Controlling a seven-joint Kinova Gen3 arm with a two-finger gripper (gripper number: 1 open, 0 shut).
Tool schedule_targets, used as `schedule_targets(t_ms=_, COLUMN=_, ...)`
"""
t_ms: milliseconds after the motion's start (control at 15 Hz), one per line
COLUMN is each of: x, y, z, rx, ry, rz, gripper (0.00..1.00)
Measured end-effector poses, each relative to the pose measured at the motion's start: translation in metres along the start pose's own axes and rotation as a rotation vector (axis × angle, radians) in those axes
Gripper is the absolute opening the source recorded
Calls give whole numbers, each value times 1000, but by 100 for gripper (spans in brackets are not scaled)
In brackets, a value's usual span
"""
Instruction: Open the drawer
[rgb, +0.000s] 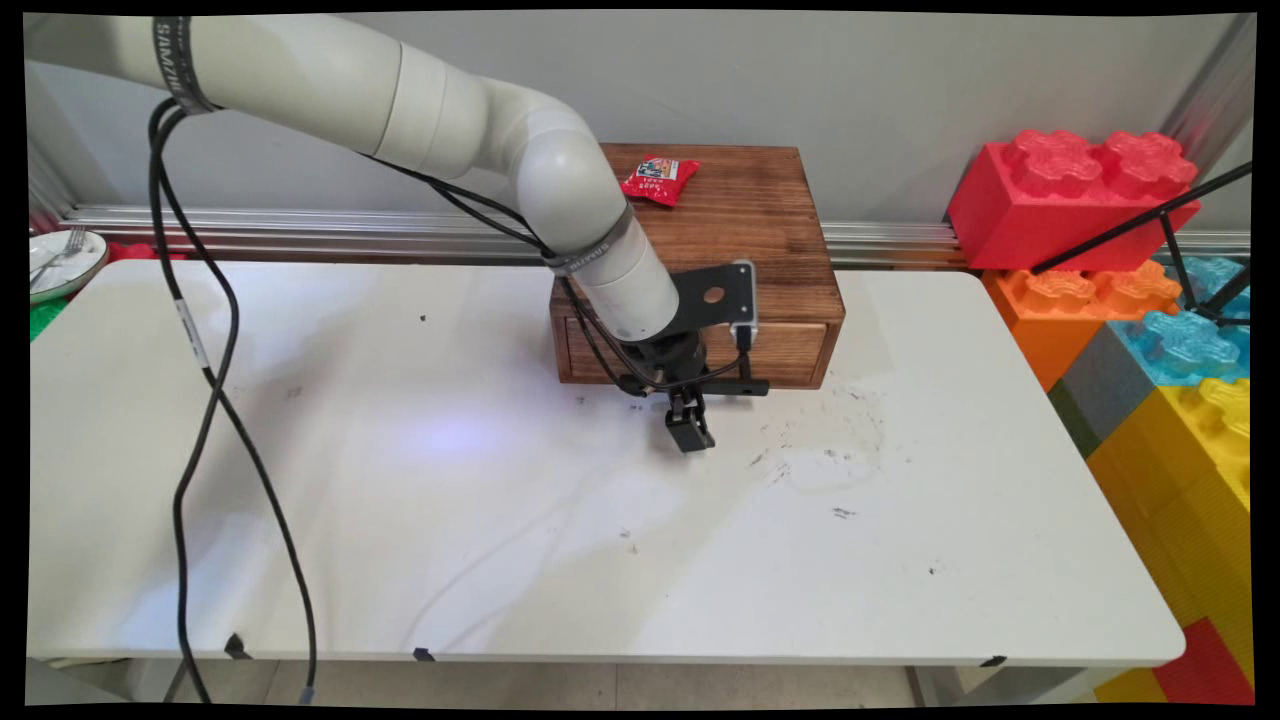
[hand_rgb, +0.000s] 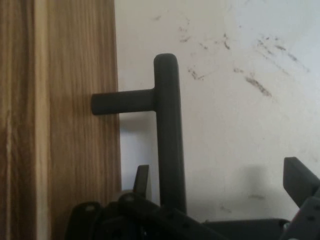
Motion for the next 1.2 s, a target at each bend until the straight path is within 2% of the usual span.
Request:
schedule_targets(t_ms=600, x=0, y=3, z=8, rx=-11, ry=5, rz=-5, gripper=100)
schedule_targets(t_ms=1200, x=1, y=29, z=5, rx=-23, ry=21, rz=-18, gripper=100)
